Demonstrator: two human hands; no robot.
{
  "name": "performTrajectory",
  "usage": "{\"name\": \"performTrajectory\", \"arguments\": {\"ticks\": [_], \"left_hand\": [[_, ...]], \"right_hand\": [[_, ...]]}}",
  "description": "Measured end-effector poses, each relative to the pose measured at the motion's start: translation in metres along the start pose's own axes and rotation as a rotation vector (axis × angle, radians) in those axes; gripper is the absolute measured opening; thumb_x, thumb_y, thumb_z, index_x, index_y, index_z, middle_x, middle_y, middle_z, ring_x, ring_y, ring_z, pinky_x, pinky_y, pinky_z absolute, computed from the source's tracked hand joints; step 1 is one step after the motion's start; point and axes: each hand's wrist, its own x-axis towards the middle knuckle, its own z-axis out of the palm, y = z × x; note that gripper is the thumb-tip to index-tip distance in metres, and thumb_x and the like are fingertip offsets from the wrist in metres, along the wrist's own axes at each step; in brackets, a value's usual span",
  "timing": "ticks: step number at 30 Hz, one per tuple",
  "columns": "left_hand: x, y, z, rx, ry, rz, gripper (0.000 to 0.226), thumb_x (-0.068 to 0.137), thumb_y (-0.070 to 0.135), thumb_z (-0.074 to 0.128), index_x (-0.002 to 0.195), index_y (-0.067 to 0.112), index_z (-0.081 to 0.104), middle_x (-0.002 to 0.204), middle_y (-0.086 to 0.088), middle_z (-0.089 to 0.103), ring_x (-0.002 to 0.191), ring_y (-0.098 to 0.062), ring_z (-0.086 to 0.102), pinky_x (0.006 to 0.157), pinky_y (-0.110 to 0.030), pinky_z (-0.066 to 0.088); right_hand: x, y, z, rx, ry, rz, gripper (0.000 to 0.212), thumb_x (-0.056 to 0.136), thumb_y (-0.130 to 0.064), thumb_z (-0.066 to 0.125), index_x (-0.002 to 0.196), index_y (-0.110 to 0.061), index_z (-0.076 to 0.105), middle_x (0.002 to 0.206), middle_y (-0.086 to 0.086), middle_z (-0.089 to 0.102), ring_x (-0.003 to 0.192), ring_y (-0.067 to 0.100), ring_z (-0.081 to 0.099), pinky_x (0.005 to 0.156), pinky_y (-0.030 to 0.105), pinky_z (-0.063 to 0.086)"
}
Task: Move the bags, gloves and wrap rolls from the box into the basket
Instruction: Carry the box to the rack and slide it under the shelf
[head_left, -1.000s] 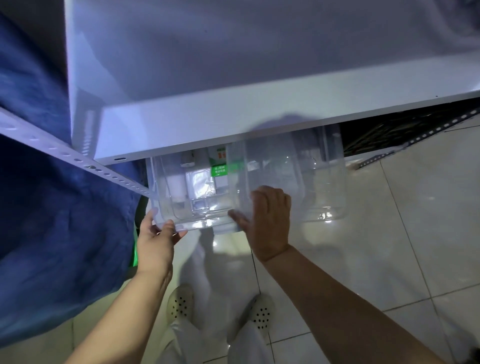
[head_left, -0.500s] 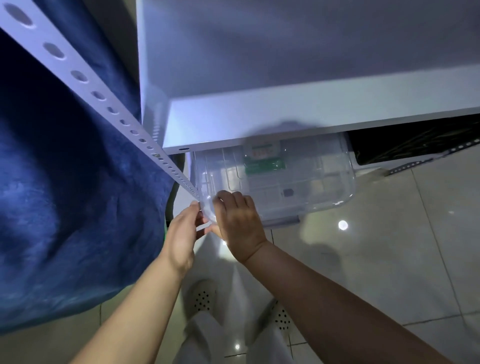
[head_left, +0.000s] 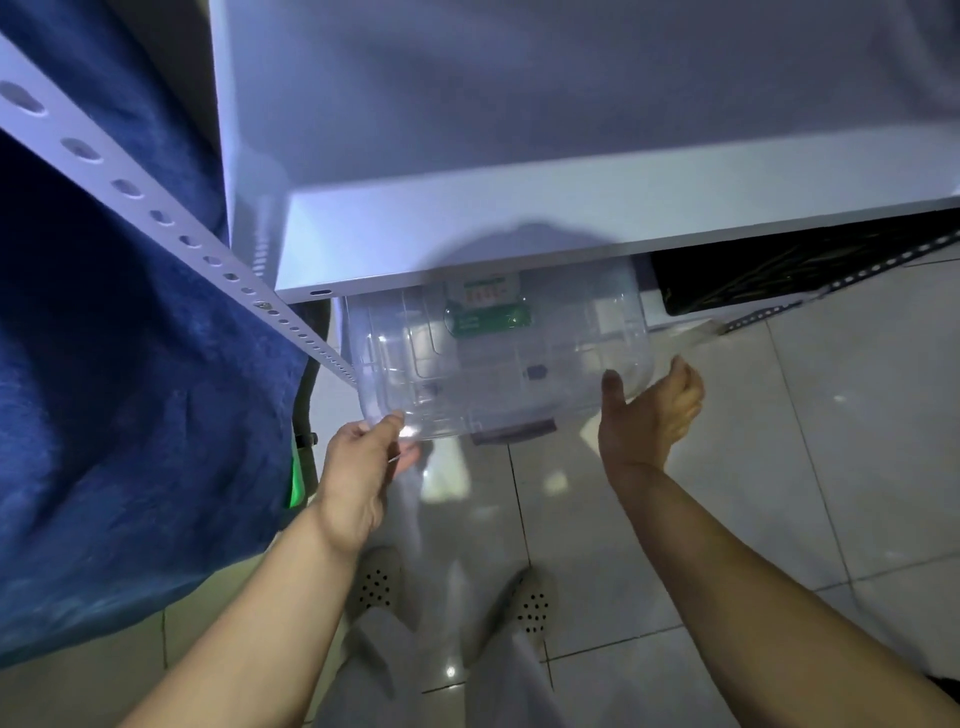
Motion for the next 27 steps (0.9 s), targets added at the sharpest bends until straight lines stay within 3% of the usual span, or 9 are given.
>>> {"name": "performTrajectory", "arguments": {"ticks": [2, 4, 6, 8, 14, 17, 20, 24, 27], "left_hand": [[0.000, -0.002, 0.004, -0.068, 0.026, -0.003, 0.013, 0.090, 0.009, 0.056, 0.079, 0.005, 0.050, 0.079, -0.014, 0.057, 0.071, -0.020, 0.062, 0.084, -0.034, 0.055], [-0.002, -0.004, 0.009, -0.096, 0.041, 0.024, 0.011, 0.091, 0.009, 0.055, 0.083, 0.003, 0.050, 0.080, -0.015, 0.057, 0.071, -0.020, 0.061, 0.078, -0.028, 0.057], [-0.004, -0.003, 0.011, -0.138, 0.043, 0.063, 0.010, 0.093, 0.010, 0.052, 0.096, 0.000, 0.052, 0.081, -0.015, 0.059, 0.070, -0.020, 0.061, 0.071, -0.024, 0.057], [-0.002, 0.003, 0.012, -0.159, 0.039, 0.129, 0.015, 0.094, 0.012, 0.050, 0.103, 0.002, 0.053, 0.084, -0.014, 0.061, 0.068, -0.017, 0.063, 0.067, -0.022, 0.057], [0.012, 0.031, 0.025, -0.219, 0.119, 0.158, 0.012, 0.093, 0.018, 0.054, 0.090, 0.006, 0.056, 0.079, -0.009, 0.061, 0.065, -0.016, 0.061, 0.076, -0.027, 0.057], [0.021, 0.039, 0.030, -0.282, 0.209, 0.151, 0.017, 0.091, 0.016, 0.057, 0.076, 0.008, 0.055, 0.074, -0.008, 0.059, 0.063, -0.017, 0.060, 0.067, -0.026, 0.059], [0.033, 0.046, 0.031, -0.327, 0.254, 0.151, 0.022, 0.089, 0.016, 0.061, 0.070, 0.009, 0.052, 0.070, -0.008, 0.056, 0.058, -0.015, 0.058, 0.062, -0.025, 0.059], [0.049, 0.054, 0.032, -0.326, 0.266, 0.134, 0.019, 0.087, 0.018, 0.063, 0.076, 0.008, 0.052, 0.073, -0.007, 0.055, 0.062, -0.015, 0.057, 0.074, -0.030, 0.058], [0.057, 0.056, 0.033, -0.324, 0.266, 0.131, 0.020, 0.087, 0.019, 0.064, 0.074, 0.008, 0.053, 0.072, -0.007, 0.055, 0.063, -0.016, 0.056, 0.075, -0.031, 0.057]], "right_hand": [[0.004, 0.001, 0.002, 0.304, -0.147, 0.281, 0.074, 0.084, -0.025, 0.065, 0.139, 0.002, 0.023, 0.141, 0.024, 0.031, 0.124, 0.037, 0.041, 0.104, 0.048, 0.036], [0.001, -0.001, 0.003, 0.579, -0.298, 0.461, 0.052, 0.088, -0.022, 0.061, 0.129, -0.002, 0.039, 0.130, 0.024, 0.049, 0.109, 0.030, 0.055, 0.092, 0.042, 0.049], [-0.002, -0.005, 0.004, 0.666, -0.324, 0.432, 0.034, 0.087, -0.020, 0.061, 0.115, -0.002, 0.053, 0.112, 0.021, 0.062, 0.092, 0.024, 0.064, 0.072, 0.028, 0.056], [0.000, -0.011, 0.005, 0.669, -0.290, 0.372, 0.036, 0.084, -0.025, 0.064, 0.111, -0.002, 0.055, 0.105, 0.016, 0.065, 0.087, 0.019, 0.067, 0.062, 0.017, 0.054], [0.026, -0.039, 0.016, 0.839, -0.447, 0.429, 0.042, 0.084, -0.019, 0.067, 0.118, 0.000, 0.049, 0.114, 0.021, 0.060, 0.094, 0.027, 0.066, 0.086, 0.041, 0.054], [0.029, -0.048, 0.025, 0.935, -0.494, 0.477, 0.044, 0.084, -0.008, 0.065, 0.121, 0.002, 0.045, 0.112, 0.021, 0.057, 0.087, 0.025, 0.064, 0.092, 0.044, 0.050], [0.033, -0.058, 0.031, 0.976, -0.467, 0.482, 0.041, 0.083, -0.003, 0.065, 0.118, 0.006, 0.044, 0.109, 0.023, 0.054, 0.091, 0.029, 0.061, 0.091, 0.044, 0.051], [0.042, -0.071, 0.040, 0.989, -0.444, 0.491, 0.028, 0.083, -0.004, 0.065, 0.106, 0.000, 0.048, 0.090, 0.013, 0.057, 0.075, 0.019, 0.062, 0.071, 0.026, 0.058], [0.044, -0.075, 0.044, 0.954, -0.447, 0.499, 0.033, 0.083, -0.007, 0.065, 0.111, 0.005, 0.050, 0.088, 0.013, 0.058, 0.068, 0.015, 0.061, 0.065, 0.022, 0.057]]}}
